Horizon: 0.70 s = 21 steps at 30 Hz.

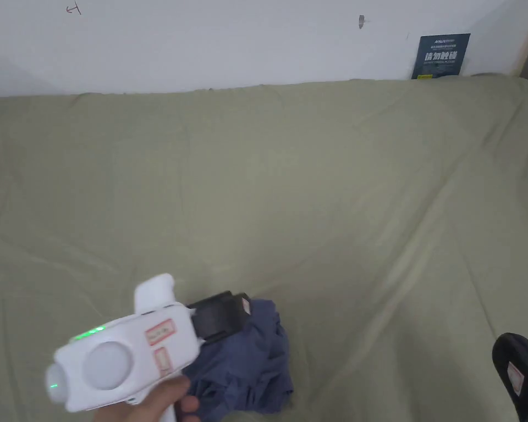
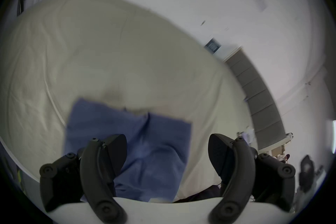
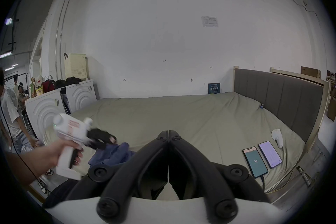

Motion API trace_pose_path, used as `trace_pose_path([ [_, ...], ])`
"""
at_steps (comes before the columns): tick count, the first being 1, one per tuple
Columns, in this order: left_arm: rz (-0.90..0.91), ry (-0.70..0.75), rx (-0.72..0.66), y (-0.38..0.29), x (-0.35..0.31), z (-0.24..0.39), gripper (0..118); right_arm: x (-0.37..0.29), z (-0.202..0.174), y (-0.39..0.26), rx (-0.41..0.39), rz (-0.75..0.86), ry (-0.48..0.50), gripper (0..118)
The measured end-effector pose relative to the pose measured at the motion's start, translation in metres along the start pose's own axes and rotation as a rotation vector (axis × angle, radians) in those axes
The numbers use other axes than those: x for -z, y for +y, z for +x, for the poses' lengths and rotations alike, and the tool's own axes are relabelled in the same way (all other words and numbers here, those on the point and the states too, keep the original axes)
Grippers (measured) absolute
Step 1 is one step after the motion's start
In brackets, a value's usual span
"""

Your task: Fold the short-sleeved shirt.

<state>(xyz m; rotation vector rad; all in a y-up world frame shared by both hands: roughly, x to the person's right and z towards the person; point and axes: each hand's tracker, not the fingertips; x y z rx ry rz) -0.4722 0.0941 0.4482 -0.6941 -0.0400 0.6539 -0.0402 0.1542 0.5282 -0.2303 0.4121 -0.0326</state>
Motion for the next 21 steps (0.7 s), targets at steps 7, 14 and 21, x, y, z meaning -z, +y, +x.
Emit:
trace_pose_path([
  [7, 0.084, 0.024, -0.088, 0.006, -0.046, -0.037, 76, 0.017, -0.012, -0.011, 0.01, -0.025, 0.044, 0],
  [14, -0.183, -0.153, -0.08, -0.068, 0.074, -0.004, 16, 0.021, -0.015, -0.014, 0.003, -0.059, 0.057, 0],
  [21, -0.232, -0.036, -0.065, -0.079, 0.1, 0.015, 16, 0.023, -0.007, -0.003, 0.004, -0.095, 0.05, 0],
])
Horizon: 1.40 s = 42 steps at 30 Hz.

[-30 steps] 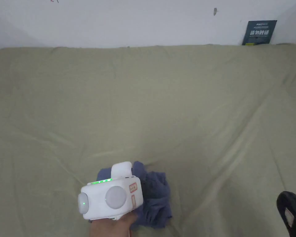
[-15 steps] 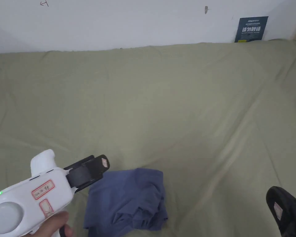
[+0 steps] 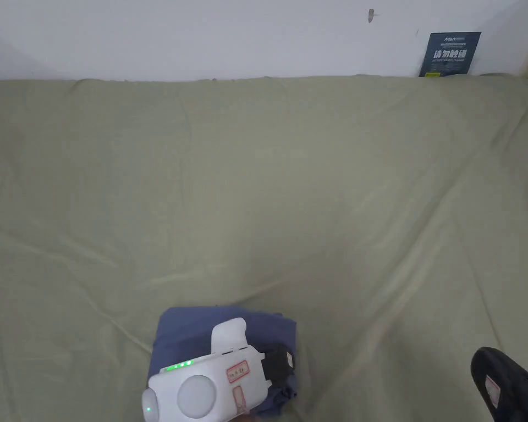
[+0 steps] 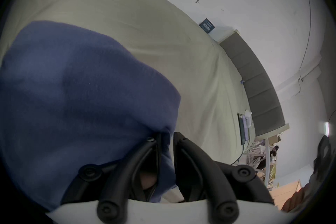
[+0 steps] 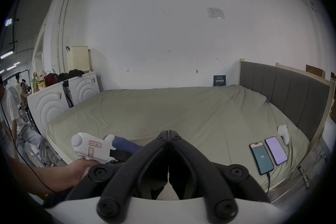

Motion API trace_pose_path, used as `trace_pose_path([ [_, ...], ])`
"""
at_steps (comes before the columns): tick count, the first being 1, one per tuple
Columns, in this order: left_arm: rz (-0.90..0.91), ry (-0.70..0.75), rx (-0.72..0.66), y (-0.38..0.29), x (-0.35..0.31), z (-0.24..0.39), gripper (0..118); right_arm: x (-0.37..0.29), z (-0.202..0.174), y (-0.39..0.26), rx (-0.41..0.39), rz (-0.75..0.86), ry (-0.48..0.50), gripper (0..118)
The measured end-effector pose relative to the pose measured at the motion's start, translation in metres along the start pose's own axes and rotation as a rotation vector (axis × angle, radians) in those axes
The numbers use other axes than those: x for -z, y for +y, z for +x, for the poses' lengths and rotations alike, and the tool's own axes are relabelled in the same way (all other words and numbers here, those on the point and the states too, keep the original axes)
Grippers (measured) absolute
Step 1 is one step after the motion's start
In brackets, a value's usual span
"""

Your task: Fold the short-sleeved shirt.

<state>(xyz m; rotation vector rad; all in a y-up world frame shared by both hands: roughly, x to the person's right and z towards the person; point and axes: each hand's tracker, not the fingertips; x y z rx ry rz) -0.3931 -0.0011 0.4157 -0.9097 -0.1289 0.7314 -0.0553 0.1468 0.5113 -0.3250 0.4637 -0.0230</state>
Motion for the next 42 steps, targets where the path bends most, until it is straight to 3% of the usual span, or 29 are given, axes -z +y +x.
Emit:
trace_pose_path([
  [2, 0.054, -0.042, 0.075, 0.006, -0.035, -0.007, 16, 0.014, -0.002, 0.004, 0.056, -0.035, 0.077, 0],
  [4, 0.102, -0.032, 0.148, 0.012, -0.076, -0.006, 16, 0.042, -0.012, 0.004, 0.061, -0.079, 0.16, 0],
  [6, 0.151, 0.0, 0.194, 0.014, -0.119, -0.008, 16, 0.085, -0.023, -0.005, 0.116, -0.173, 0.314, 0],
  [7, 0.171, 0.012, 0.193, 0.016, -0.131, -0.016, 16, 0.106, -0.025, -0.012, 0.187, -0.228, 0.409, 0],
  [9, 0.201, 0.032, 0.143, 0.018, -0.153, -0.034, 16, 0.163, -0.025, -0.044, 0.436, -0.347, 0.601, 0],
  [10, 0.198, 0.025, 0.119, 0.021, -0.159, -0.047, 17, 0.187, -0.025, -0.06, 0.504, -0.4, 0.646, 0],
  [11, 0.197, 0.012, 0.087, 0.025, -0.163, -0.062, 28, 0.213, -0.026, -0.078, 0.567, -0.456, 0.696, 0],
  [14, 0.185, -0.07, -0.009, 0.033, -0.163, -0.108, 99, 0.267, -0.023, -0.132, 0.67, -0.623, 0.765, 0],
  [15, 0.171, -0.103, -0.044, 0.037, -0.16, -0.123, 101, 0.277, -0.02, -0.146, 0.685, -0.667, 0.756, 0],
  [17, 0.137, -0.155, -0.092, 0.044, -0.148, -0.154, 101, 0.287, -0.014, -0.167, 0.722, -0.732, 0.733, 0],
  [19, 0.123, -0.126, -0.1, 0.045, -0.133, -0.172, 101, 0.284, -0.011, -0.17, 0.726, -0.684, 0.757, 0],
  [21, 0.028, -0.135, -0.149, 0.048, -0.11, -0.191, 101, 0.281, -0.016, -0.159, 0.698, -0.668, 0.705, 0],
  [23, -0.063, -0.253, -0.228, 0.044, -0.088, -0.202, 101, 0.281, -0.02, -0.153, 0.654, -0.677, 0.703, 0],
  [25, -0.034, -0.383, -0.208, 0.039, -0.076, -0.198, 99, 0.282, -0.022, -0.149, 0.62, -0.683, 0.701, 0],
  [26, -0.062, -0.428, -0.212, 0.037, -0.068, -0.194, 86, 0.282, -0.022, -0.148, 0.615, -0.684, 0.702, 0],
  [27, -0.092, -0.431, -0.233, 0.033, -0.057, -0.19, 62, 0.283, -0.022, -0.147, 0.615, -0.685, 0.702, 0],
  [28, -0.114, -0.336, -0.257, 0.03, -0.048, -0.191, 25, 0.283, -0.021, -0.148, 0.618, -0.687, 0.704, 0],
  [29, -0.13, -0.244, -0.303, 0.031, -0.044, -0.189, 21, 0.283, -0.021, -0.148, 0.624, -0.691, 0.707, 0],
  [30, -0.103, -0.322, -0.398, 0.029, -0.042, -0.197, 21, 0.283, -0.021, -0.147, 0.629, -0.692, 0.717, 0],
  [31, -0.07, -0.367, -0.376, 0.03, -0.049, -0.198, 21, 0.279, -0.023, -0.144, 0.617, -0.688, 0.718, 0],
  [36, -0.037, -0.209, -0.183, 0.054, -0.096, -0.188, 21, 0.256, -0.029, -0.126, 0.528, -0.659, 0.768, 0],
  [42, 0.052, 0.008, -0.145, 0.123, -0.222, -0.297, 21, 0.226, -0.037, -0.106, 0.492, -0.647, 0.773, 0],
])
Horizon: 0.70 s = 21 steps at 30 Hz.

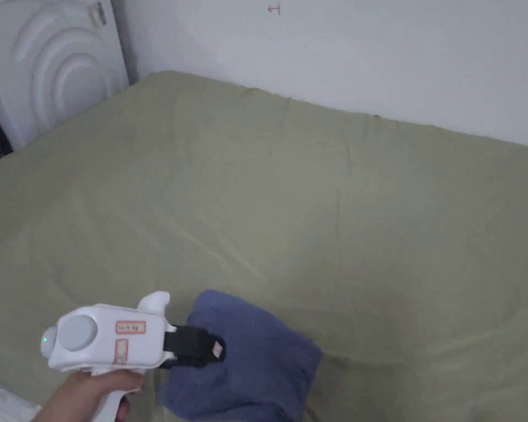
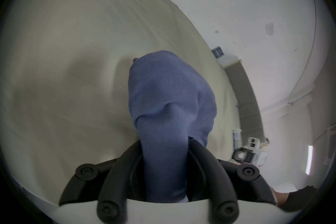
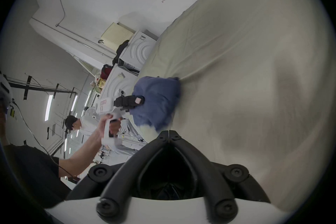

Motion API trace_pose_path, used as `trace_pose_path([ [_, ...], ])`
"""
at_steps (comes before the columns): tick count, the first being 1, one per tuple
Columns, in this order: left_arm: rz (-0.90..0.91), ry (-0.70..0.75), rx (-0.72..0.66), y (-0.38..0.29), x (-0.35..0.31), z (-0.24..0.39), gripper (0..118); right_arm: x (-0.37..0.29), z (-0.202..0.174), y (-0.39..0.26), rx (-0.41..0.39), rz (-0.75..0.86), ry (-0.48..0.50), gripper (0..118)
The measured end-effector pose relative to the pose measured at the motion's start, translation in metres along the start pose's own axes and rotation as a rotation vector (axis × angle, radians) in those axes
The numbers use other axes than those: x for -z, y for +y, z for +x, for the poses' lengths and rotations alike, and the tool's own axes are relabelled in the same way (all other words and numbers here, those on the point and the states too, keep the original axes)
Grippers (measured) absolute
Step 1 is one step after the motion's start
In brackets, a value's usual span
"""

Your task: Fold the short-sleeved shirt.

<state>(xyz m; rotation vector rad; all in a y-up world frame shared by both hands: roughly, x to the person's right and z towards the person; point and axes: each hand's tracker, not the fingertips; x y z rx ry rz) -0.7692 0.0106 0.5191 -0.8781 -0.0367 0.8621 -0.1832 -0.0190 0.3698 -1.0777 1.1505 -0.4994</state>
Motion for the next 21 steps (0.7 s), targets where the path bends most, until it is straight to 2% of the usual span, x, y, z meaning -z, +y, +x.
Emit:
trace_pose_path([
  [3, 0.023, 0.1, -0.02, 0.04, -0.071, -0.05, 21, -0.003, -0.009, -0.006, -0.009, 0.005, -0.038, 0],
  [6, 0.014, 0.207, 0.059, 0.071, -0.126, -0.105, 21, -0.003, -0.017, -0.013, 0.01, 0.018, -0.069, 0],
  [7, -0.002, 0.227, 0.051, 0.085, -0.134, -0.142, 21, -0.003, -0.019, -0.014, 0.016, 0.017, -0.078, 0],
  [10, 0.033, 0.299, -0.092, 0.092, -0.161, -0.188, 22, -0.003, -0.024, -0.018, 0.019, 0.018, -0.124, 0],
  [12, 0.057, 0.268, -0.155, 0.089, -0.164, -0.2, 24, -0.005, -0.028, -0.018, 0.018, 0.014, -0.142, 0],
  [13, 0.052, 0.262, -0.13, 0.089, -0.164, -0.201, 33, -0.006, -0.03, -0.019, 0.018, 0.016, -0.148, 0],
  [14, 0.053, 0.252, -0.114, 0.085, -0.164, -0.197, 52, -0.007, -0.031, -0.019, 0.02, 0.018, -0.146, 0],
  [15, 0.05, 0.259, -0.099, 0.082, -0.164, -0.195, 88, -0.007, -0.033, -0.019, 0.022, 0.017, -0.143, 0],
  [16, 0.042, 0.259, -0.091, 0.08, -0.167, -0.194, 105, -0.006, -0.038, -0.018, 0.02, 0.013, -0.15, 0],
  [18, 0.031, 0.277, -0.041, 0.072, -0.183, -0.185, 107, -0.004, -0.045, -0.017, -0.008, -0.006, -0.175, 0],
  [21, 0.133, 0.32, 0.004, 0.056, -0.218, -0.151, 107, -0.01, -0.056, -0.016, -0.042, -0.005, -0.173, 0],
])
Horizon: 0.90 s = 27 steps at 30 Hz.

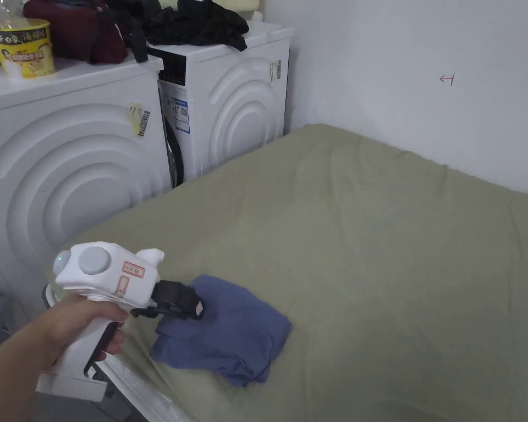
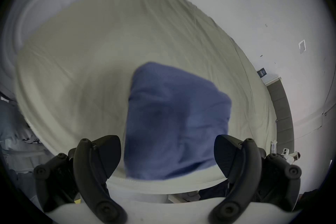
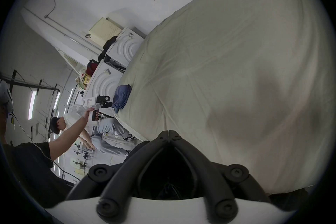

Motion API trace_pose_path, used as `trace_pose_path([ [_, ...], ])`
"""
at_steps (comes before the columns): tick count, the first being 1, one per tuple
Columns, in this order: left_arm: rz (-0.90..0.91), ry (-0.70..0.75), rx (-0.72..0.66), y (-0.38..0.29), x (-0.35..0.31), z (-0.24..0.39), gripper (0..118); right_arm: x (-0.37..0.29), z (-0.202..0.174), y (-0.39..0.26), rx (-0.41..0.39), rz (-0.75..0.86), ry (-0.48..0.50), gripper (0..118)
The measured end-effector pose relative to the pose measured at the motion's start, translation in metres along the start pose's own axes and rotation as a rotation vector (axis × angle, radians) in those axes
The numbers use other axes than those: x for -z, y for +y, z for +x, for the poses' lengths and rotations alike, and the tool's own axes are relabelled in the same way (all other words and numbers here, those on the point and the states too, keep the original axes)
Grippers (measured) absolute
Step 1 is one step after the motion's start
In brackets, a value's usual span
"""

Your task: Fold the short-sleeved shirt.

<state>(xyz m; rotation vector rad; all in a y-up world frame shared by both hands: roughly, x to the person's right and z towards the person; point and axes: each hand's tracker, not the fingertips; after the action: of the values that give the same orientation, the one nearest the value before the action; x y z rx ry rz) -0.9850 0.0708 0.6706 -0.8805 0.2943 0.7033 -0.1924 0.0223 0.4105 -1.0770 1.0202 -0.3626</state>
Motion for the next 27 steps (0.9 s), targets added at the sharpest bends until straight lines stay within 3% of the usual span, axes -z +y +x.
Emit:
trace_pose_path([
  [2, 0.094, -0.004, 0.07, -0.008, -0.027, 0.02, 106, -0.003, -0.013, 0.002, -0.066, -0.014, -0.07, 0],
  [5, 0.255, 0.019, 0.218, -0.04, -0.065, 0.101, 101, -0.014, -0.038, 0.001, -0.211, 0.005, -0.217, 0],
  [7, 0.351, 0.007, 0.333, -0.067, -0.076, 0.169, 81, -0.03, -0.058, 0.003, -0.289, 0.065, -0.313, 0],
  [9, 0.491, 0.024, 0.44, -0.098, -0.08, 0.235, 43, -0.056, -0.076, 0.006, -0.365, 0.192, -0.396, 0],
  [10, 0.576, 0.04, 0.473, -0.116, -0.076, 0.268, 30, -0.073, -0.081, 0.01, -0.39, 0.28, -0.437, 0],
  [12, 0.72, 0.021, 0.495, -0.146, -0.079, 0.325, 21, -0.106, -0.093, 0.017, -0.446, 0.434, -0.55, 0],
  [14, 0.837, -0.062, 0.499, -0.175, -0.084, 0.383, 10, -0.144, -0.108, 0.025, -0.482, 0.579, -0.574, 0],
  [20, 0.961, -0.191, 0.6, -0.215, -0.099, 0.515, 10, -0.225, -0.14, 0.046, -0.609, 0.815, -0.684, 1],
  [23, 0.996, -0.127, 0.687, -0.23, -0.103, 0.557, 10, -0.242, -0.147, 0.039, -0.639, 0.911, -0.678, 2],
  [25, 0.993, -0.048, 0.674, -0.244, -0.103, 0.569, 10, -0.247, -0.143, 0.03, -0.617, 0.96, -0.738, 3],
  [27, 0.975, -0.113, 0.649, -0.25, -0.103, 0.57, 10, -0.251, -0.142, 0.027, -0.557, 1.005, -0.699, 3],
])
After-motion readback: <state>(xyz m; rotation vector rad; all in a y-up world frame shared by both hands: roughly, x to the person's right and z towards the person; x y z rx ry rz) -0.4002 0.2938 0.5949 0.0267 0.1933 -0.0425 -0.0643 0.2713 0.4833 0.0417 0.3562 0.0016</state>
